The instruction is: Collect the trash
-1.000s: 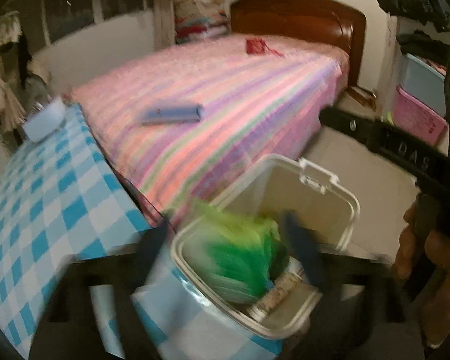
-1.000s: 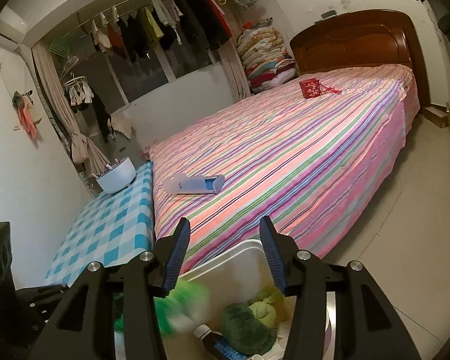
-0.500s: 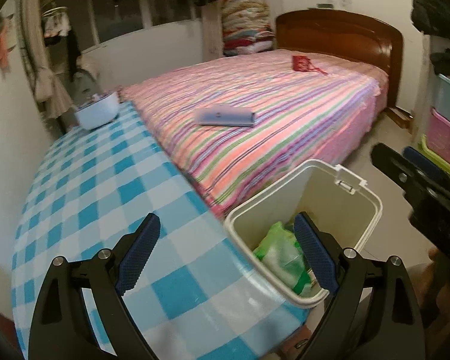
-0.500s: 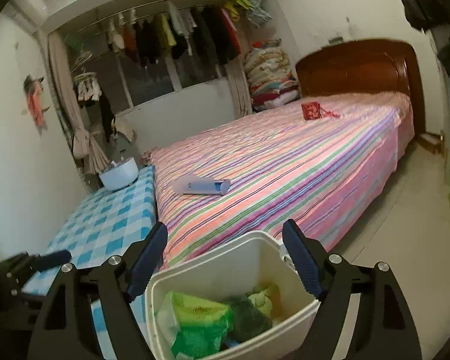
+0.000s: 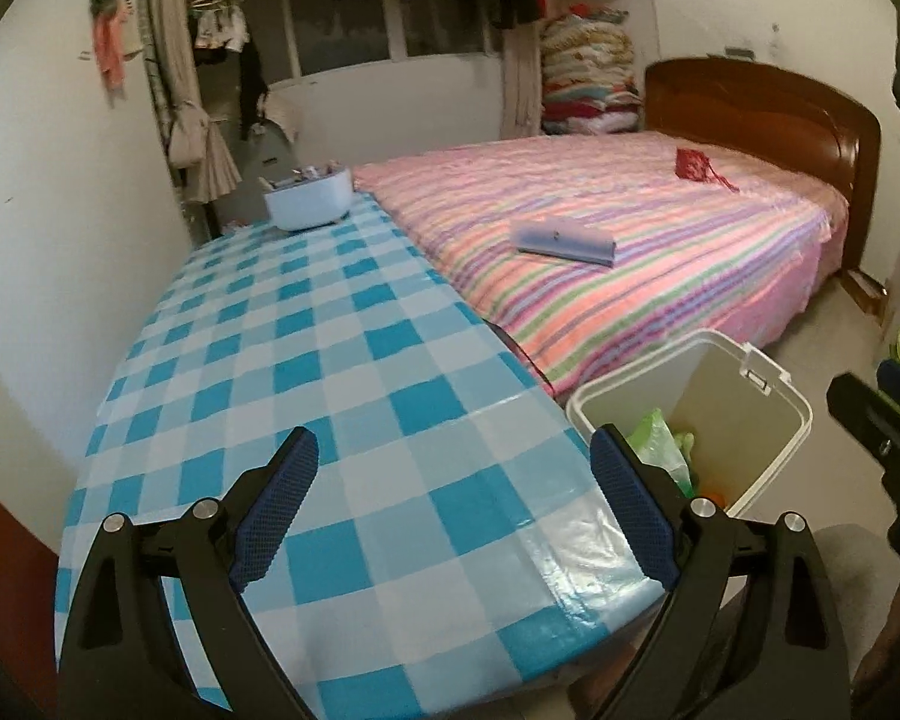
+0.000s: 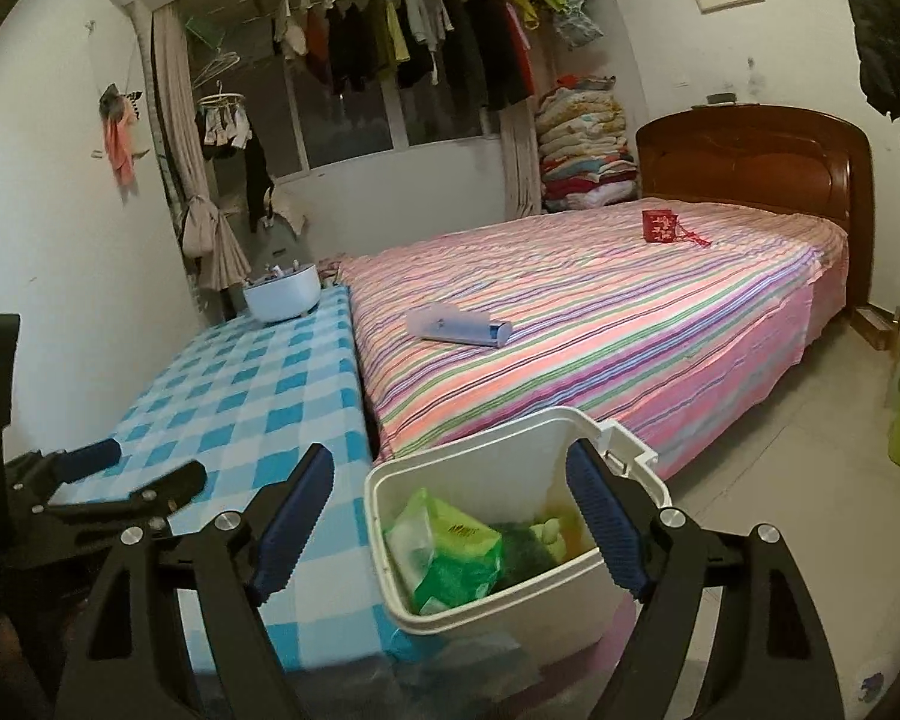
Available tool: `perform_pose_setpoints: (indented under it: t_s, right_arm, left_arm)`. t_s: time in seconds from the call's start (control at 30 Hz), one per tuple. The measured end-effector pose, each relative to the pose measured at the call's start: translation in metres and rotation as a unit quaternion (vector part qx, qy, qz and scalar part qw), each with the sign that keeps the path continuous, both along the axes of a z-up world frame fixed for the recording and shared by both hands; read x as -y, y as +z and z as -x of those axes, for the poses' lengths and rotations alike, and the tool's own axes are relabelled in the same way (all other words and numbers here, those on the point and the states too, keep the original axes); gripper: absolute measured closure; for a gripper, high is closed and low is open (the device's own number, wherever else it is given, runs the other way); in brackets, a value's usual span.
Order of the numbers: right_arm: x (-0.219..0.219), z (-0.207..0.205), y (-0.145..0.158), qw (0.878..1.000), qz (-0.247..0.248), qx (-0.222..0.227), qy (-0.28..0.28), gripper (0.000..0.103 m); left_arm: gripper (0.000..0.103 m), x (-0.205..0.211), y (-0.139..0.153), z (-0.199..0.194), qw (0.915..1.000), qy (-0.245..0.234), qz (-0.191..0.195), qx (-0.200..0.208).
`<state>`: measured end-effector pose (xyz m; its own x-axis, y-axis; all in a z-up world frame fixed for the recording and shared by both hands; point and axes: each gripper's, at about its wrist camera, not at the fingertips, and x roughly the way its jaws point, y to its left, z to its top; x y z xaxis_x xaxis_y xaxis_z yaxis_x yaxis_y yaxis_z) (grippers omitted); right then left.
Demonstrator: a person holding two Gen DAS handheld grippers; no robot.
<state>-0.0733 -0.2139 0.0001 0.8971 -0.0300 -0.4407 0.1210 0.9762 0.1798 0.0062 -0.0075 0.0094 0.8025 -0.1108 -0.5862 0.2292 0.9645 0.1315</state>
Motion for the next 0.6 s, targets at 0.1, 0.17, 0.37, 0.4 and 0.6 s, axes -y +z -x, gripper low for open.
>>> perform_pose_setpoints:
  t_s: [0.1, 0.17, 0.37, 0.4, 0.6]
  right_arm:
    - [-0.007, 0.002, 0.003, 1.0, 0.005, -0.002, 0.007, 0.025]
    - [-0.011, 0.002, 0.004, 1.0, 0.006, -0.002, 0.012, 0.025]
    - [-0.023, -0.001, 0.005, 1.0, 0.015, -0.004, 0.024, 0.025]
    - [-0.023, -0.002, 0.004, 1.0, 0.015, -0.005, 0.025, 0.025]
    - [-0.027, -0.008, 0.0, 0.999, 0.017, -0.012, 0.029, 0.025]
  left_arm:
    - [0.01, -0.002, 0.007, 0.006, 0.9999, 0.008, 0.004, 0.01]
    - [0.01, -0.004, 0.008, 0.008, 0.9998, 0.013, 0.002, 0.015]
    - [0.009, -0.011, 0.0, 0.007, 0.9998, 0.017, 0.006, 0.012]
    - [0.009, -0.013, -0.002, 0.005, 0.9998, 0.017, 0.007, 0.009]
    - [0.009, -0.019, -0.006, -0.001, 0.9997, 0.022, 0.014, 0.003]
